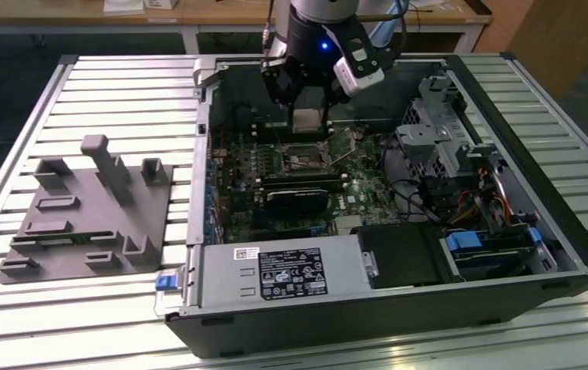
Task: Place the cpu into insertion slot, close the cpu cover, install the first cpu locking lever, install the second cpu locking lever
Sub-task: 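Place the cpu into insertion slot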
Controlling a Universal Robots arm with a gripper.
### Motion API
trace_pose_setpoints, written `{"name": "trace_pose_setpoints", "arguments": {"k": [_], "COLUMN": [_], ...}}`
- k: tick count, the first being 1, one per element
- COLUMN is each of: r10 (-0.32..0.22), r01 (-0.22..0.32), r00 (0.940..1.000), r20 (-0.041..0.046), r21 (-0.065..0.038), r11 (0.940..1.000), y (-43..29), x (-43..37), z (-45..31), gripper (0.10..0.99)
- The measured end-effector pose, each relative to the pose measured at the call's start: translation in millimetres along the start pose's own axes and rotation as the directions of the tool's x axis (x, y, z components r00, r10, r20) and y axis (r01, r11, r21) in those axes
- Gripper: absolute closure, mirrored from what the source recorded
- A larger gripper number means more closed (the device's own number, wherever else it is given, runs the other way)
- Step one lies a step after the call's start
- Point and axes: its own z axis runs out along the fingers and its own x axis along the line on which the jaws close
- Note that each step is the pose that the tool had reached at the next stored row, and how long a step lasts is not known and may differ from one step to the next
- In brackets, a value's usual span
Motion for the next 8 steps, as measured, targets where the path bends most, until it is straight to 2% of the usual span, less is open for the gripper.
{"name": "trace_pose_setpoints", "arguments": {"k": [8], "r10": [0.000], "r01": [0.000], "r00": [1.0000], "r20": [0.0000], "r21": [0.000], "r11": [1.0000], "y": [-0.8], "x": [-0.2], "z": [9.6], "gripper": [0.549]}}
